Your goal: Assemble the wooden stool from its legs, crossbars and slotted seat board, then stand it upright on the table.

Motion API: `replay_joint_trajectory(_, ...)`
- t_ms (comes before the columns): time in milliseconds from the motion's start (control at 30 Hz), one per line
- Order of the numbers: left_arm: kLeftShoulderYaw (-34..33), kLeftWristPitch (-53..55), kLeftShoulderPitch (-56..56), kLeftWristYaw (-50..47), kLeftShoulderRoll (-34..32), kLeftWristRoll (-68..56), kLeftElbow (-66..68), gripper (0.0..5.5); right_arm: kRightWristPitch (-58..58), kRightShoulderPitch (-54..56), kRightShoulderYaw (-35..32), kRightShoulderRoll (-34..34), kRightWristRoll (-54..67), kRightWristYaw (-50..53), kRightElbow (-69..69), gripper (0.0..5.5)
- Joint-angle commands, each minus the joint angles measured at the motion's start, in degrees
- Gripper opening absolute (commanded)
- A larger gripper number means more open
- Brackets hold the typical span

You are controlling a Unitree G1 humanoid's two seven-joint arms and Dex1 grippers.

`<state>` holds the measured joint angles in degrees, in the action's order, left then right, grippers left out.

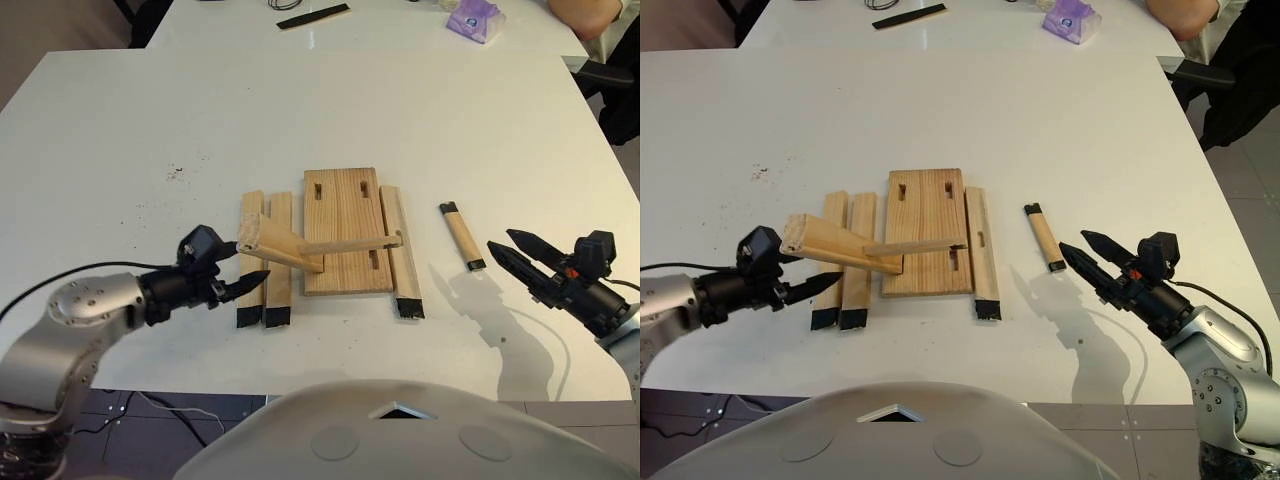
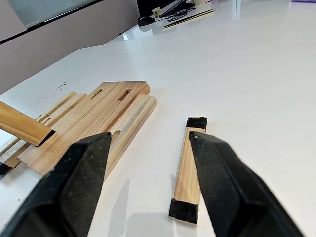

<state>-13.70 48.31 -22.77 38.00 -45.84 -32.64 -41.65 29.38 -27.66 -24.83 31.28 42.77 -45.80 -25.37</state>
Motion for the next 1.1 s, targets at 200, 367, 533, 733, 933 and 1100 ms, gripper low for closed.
replay_joint_trajectory(200, 5.48, 0.73, -7.01, -6.55, 0.1, 8.25, -3.26, 3.3, -0.31, -0.66, 1.16, -1.77, 0.24, 1.42, -1.9, 2.88)
replay_joint_trajectory(367, 6.41, 1.26, -10.03, -10.11, 2.22, 11.12, -3.14, 3.3, -0.79, -2.05, 1.36, -2.87, 0.23, 1.94, -2.75, 2.88)
replay_joint_trajectory(533, 5.23, 0.92, -5.37, -8.88, 1.44, 11.41, 2.87, 3.3, -0.87, -2.83, 1.26, -3.68, 0.41, 2.99, -3.51, 2.88)
replay_joint_trajectory(733, 5.2, 2.18, 5.03, -5.92, -0.23, 10.48, 10.62, 3.3, -1.1, -2.26, 1.95, -3.83, 0.03, 3.31, -2.84, 2.88)
replay_joint_trajectory(933, 6.45, 3.47, 8.01, -3.87, 1.07, 9.47, 14.58, 3.03, -0.28, 0.11, 2.34, -2.55, 0.16, 3.24, -2.03, 2.88)
replay_joint_trajectory(1100, 4.97, 4.04, 5.3, -3.4, 2.49, 8.19, 14.91, 2.26, 0.48, 2.71, 2.38, -0.74, 0.32, 2.44, -0.38, 2.88)
